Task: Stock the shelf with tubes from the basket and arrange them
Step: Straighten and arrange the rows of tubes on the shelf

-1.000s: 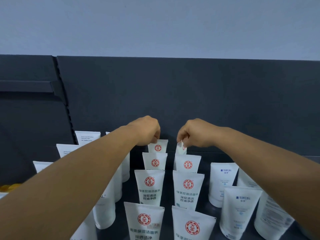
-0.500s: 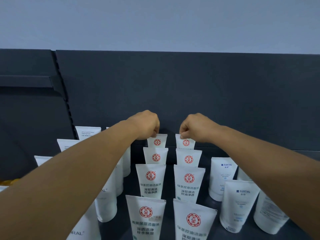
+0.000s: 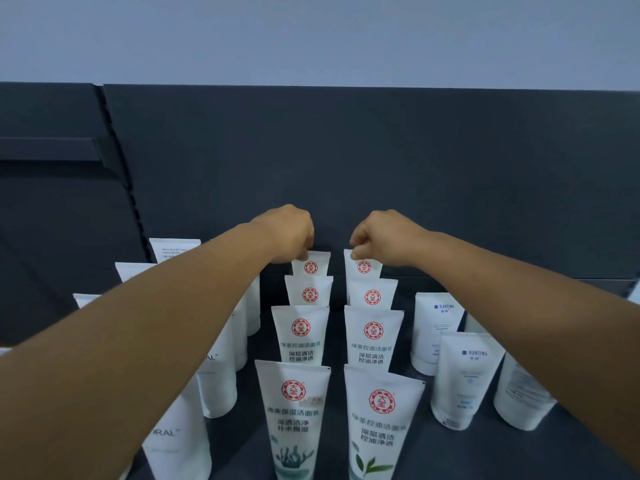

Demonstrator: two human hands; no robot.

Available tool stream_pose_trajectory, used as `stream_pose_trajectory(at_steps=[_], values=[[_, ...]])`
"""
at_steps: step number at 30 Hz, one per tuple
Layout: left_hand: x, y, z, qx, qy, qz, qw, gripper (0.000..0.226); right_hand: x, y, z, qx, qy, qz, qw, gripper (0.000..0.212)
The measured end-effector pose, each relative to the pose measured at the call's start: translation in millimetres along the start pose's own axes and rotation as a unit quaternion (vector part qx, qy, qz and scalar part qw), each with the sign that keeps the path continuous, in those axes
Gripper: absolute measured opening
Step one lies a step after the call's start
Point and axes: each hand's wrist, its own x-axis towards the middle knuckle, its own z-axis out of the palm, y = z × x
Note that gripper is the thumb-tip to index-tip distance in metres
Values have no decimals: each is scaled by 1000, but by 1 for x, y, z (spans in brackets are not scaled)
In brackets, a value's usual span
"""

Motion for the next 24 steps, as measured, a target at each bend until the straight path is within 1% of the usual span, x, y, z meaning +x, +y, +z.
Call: stream_pose_trajectory(at_steps=[4,8,11,12,17,24], values=[[-18,5,-10,-13,30,-2,999,37,-19,-7,-11,-4,12,5,1000,35],[-44,19,-25,-12,56,12,998,23,-51,-17,-26,-26,15,14,999,32],[-69,31,-37,-6,59,17,998,41,-81,-25,-38,-41,16,23,999,34],[-78,35,-41,-1,61,22,998,44,-92,-27,-42,-45,17,25,999,33],[-120,65,-55,8,61,41,997,50,-153,-38,-57,-47,27,52,997,33],[-154,123,-58,-4,53,91,994,47,-222,-30,-66,-47,25,104,993,32]])
